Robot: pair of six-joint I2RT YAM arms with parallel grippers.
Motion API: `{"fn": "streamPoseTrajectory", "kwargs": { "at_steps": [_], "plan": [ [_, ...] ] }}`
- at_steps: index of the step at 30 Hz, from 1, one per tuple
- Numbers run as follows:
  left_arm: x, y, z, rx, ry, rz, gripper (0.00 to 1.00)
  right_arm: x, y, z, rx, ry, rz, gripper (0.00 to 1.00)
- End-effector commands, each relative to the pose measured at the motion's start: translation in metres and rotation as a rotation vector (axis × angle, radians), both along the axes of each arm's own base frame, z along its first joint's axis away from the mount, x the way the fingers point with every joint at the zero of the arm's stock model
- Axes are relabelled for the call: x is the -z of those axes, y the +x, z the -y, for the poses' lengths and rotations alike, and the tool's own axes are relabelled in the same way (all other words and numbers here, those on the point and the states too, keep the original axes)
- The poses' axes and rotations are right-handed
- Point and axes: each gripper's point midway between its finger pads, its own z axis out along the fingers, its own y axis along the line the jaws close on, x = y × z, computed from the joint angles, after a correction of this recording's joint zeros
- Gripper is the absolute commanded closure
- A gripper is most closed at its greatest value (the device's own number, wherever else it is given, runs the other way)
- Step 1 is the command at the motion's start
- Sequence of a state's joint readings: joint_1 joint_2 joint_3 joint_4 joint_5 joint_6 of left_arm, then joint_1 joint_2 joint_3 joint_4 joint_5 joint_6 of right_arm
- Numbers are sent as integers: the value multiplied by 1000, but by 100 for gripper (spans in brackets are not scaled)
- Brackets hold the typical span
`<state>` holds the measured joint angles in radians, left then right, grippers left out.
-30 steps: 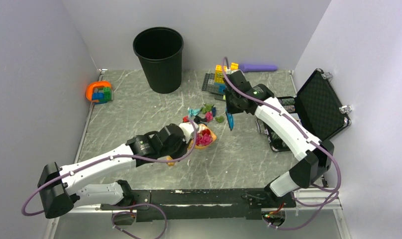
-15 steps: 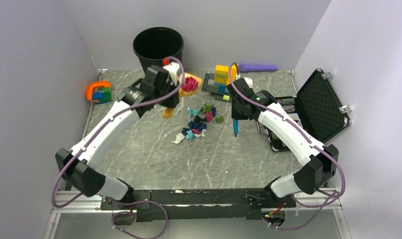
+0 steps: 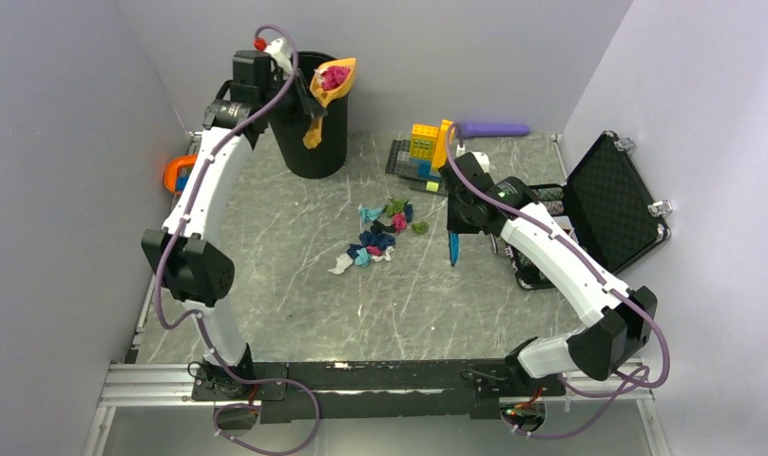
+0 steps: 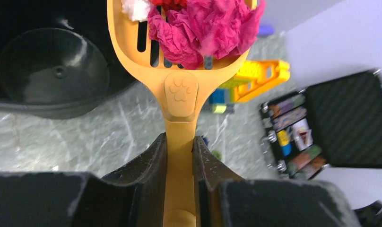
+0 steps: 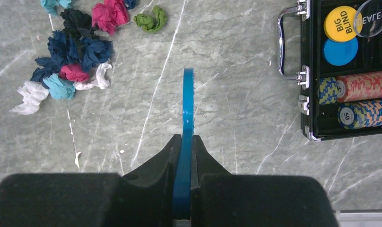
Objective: Sweep away the paper scraps from the table
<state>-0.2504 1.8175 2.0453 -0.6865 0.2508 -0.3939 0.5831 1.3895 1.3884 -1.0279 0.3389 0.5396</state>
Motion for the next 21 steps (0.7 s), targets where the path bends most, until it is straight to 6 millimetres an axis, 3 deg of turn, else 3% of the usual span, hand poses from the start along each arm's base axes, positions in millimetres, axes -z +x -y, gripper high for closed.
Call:
{"fn": "streamPoseTrajectory", "kwargs": {
  "at_steps": [1, 8, 15, 21],
  "plan": [
    [-47, 27, 10, 46, -380, 6, 100, -10, -3, 7, 18, 2, 28, 100],
    [-44, 37, 6, 48, -817, -188, 100, -14, 3, 6, 23, 4, 53, 100],
    [-64, 25, 5, 79, -1028, -263, 100, -10, 4, 5, 36, 12, 58, 100],
    [-72, 24, -8, 95, -1239, -265, 100, -11, 2, 2, 38, 41, 61, 100]
  ]
}}
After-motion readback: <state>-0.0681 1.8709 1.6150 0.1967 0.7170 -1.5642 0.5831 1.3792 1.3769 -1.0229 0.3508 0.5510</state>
